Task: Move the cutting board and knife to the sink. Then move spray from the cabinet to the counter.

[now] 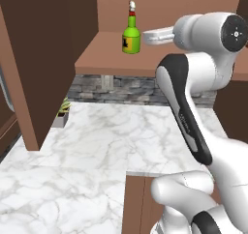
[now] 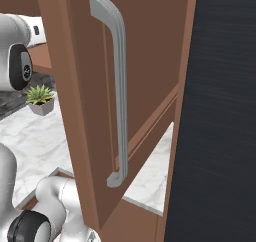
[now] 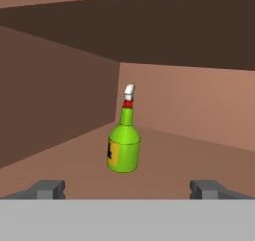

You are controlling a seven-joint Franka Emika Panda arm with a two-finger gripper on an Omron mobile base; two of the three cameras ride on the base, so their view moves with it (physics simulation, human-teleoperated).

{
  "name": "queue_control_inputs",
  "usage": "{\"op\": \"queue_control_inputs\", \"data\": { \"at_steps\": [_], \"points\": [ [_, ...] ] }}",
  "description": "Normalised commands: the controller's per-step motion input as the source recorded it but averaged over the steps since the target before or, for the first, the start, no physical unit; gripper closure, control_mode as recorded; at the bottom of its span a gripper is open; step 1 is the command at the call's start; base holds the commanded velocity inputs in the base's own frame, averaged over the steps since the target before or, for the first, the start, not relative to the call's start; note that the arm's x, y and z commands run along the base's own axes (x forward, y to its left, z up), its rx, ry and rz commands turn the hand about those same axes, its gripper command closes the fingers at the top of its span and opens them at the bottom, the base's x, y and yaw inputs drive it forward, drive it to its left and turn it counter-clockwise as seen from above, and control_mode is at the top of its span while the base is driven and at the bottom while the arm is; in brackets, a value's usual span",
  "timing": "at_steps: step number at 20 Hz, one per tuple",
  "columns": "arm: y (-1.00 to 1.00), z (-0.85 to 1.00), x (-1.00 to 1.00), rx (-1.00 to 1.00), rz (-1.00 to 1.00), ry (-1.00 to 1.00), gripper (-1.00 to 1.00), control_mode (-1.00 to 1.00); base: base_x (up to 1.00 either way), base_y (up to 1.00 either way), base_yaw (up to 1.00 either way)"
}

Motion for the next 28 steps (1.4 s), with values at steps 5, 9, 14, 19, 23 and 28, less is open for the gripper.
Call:
{"op": "queue_control_inputs", "data": {
  "at_steps": [5,9,14,19,23,28],
  "points": [
    [0.03,0.0,0.56,0.0,0.0,0.02,-1.0,-1.0,0.0,0.0,0.0],
    [0.0,0.0,0.45,0.0,0.0,0.08,-1.0,-1.0,0.0,0.0,0.0],
    [0.0,0.0,0.31,0.0,0.0,0.09,-1.0,-1.0,0.0,0.0,0.0],
    [0.02,0.0,0.06,0.0,0.0,0.01,-1.0,-1.0,0.0,0.0,0.0],
    [0.16,0.0,0.24,0.0,0.0,0.0,-1.0,-1.0,0.0,0.0,0.0],
    [0.16,0.0,0.42,0.0,0.0,-0.02,-1.0,-1.0,0.0,0.0,0.0]
  ]
}}
